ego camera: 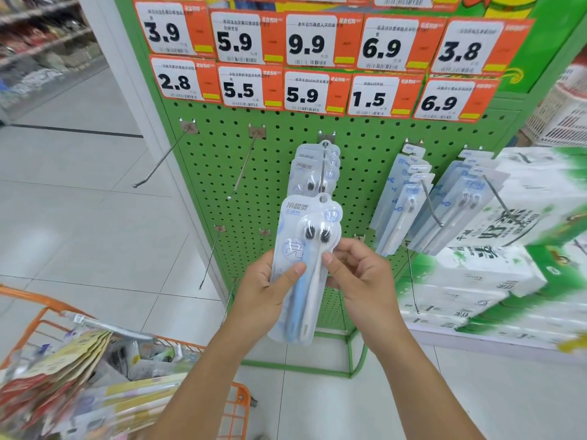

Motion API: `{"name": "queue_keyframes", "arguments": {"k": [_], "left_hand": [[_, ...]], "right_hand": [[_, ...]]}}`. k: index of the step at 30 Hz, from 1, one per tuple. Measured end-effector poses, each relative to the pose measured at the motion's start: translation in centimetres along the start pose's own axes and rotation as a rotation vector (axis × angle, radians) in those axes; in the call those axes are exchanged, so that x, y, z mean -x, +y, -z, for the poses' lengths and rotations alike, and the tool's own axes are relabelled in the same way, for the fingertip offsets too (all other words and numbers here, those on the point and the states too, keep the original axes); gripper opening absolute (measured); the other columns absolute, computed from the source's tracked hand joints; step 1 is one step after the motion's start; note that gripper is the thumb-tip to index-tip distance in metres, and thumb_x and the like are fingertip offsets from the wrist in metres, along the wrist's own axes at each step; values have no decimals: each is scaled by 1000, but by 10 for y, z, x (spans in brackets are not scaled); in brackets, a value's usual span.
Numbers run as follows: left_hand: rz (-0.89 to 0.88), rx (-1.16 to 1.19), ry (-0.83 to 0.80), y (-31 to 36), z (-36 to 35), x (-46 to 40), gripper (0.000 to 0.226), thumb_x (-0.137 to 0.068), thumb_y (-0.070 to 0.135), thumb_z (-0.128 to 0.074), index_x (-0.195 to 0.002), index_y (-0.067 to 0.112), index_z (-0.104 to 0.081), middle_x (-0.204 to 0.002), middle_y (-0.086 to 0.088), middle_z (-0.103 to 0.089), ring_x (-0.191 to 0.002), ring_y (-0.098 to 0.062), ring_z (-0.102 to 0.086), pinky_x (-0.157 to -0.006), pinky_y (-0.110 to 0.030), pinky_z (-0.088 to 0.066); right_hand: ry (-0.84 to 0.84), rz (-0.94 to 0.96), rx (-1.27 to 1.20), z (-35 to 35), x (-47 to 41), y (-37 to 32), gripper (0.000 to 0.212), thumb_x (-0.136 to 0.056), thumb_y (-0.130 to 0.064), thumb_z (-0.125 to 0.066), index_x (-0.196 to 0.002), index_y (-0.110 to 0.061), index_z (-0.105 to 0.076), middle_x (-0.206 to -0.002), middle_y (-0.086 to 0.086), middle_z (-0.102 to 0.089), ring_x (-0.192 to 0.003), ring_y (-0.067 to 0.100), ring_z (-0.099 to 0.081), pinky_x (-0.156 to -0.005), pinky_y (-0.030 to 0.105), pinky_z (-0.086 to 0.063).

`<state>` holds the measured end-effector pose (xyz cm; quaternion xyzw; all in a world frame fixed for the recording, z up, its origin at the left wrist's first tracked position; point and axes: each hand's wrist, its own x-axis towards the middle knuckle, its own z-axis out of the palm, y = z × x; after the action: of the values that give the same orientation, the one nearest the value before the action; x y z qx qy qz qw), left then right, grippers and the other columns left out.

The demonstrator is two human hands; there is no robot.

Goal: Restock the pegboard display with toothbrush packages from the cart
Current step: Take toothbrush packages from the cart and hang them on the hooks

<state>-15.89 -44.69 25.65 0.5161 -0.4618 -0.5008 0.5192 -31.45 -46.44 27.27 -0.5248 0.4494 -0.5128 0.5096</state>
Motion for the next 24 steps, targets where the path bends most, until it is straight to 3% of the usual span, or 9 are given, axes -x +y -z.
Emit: {"name": "queue_keyframes", "arguments": {"k": [5, 9, 12, 14, 17, 20, 22, 24], "left_hand": [[10, -34, 33, -13, 1, -4, 20, -95, 12, -64, -115, 15, -68, -102, 2, -77, -93, -13, -72, -82, -29, -57], [-1, -41, 77, -13, 0, -11, 16, -94, 12, -66, -110, 17, -67, -100, 2, -77, -91, -13, -72, -80, -29, -57], [0, -143, 180, -15, -5, -31, 9, -94, 21, -69, -103, 22, -65, -97, 2, -76, -92, -20, -72, -84, -43, -59], [-16, -269, 224, -17, -9, -49, 8, -96, 24, -65, -103, 22, -63, -97, 3, -72, -91, -20, -70, -83, -46, -58], [-13, -378, 230, -12, -14, -66, 22, -101, 21, -56, -122, 20, -57, -111, 12, -64, -101, -12, -63, -90, -32, -53], [47, -415, 191, -12, -9, -67, 37, -103, 23, -53, -139, 15, -50, -127, 9, -56, -114, -9, -56, -98, -27, -44], [105, -392, 158, -16, -2, -55, 33, -103, 24, -53, -135, 19, -54, -122, 13, -58, -109, -6, -57, -88, -19, -44], [174, -390, 138, -25, 7, -34, 23, -101, 26, -56, -124, 24, -61, -113, 15, -62, -104, -5, -60, -86, -20, -47]], "right_hand": [[34, -44, 23, -1, -7, 14, 19, -97, -2, -62, -98, -17, -72, -90, 10, -76, -83, 18, -70, -76, 44, -59], [72, -57, 40, -4, -12, 17, 16, -97, -6, -64, -98, -19, -72, -92, 12, -76, -83, 20, -71, -80, 51, -59], [128, -44, 95, -8, -34, 24, 11, -97, -10, -66, -98, -18, -72, -91, 11, -75, -85, 27, -71, -84, 54, -59], [155, -16, 168, -9, -56, 30, 11, -97, -14, -64, -97, -22, -72, -90, 4, -75, -88, 28, -71, -84, 54, -59], [194, -3, 217, -8, -86, 36, 9, -97, -17, -63, -99, -20, -72, -91, -2, -74, -89, 20, -72, -84, 46, -60], [267, 28, 255, -6, -103, 37, 6, -97, -16, -65, -98, -16, -70, -87, -6, -71, -81, 9, -67, -78, 33, -58], [312, 27, 277, -6, -108, 39, 8, -97, -19, -66, -102, -15, -70, -90, -8, -70, -82, 6, -65, -82, 32, -58], [349, 2, 266, -5, -102, 43, 13, -96, -23, -68, -107, -16, -68, -97, -9, -69, -89, 5, -66, -89, 34, -58]]}}
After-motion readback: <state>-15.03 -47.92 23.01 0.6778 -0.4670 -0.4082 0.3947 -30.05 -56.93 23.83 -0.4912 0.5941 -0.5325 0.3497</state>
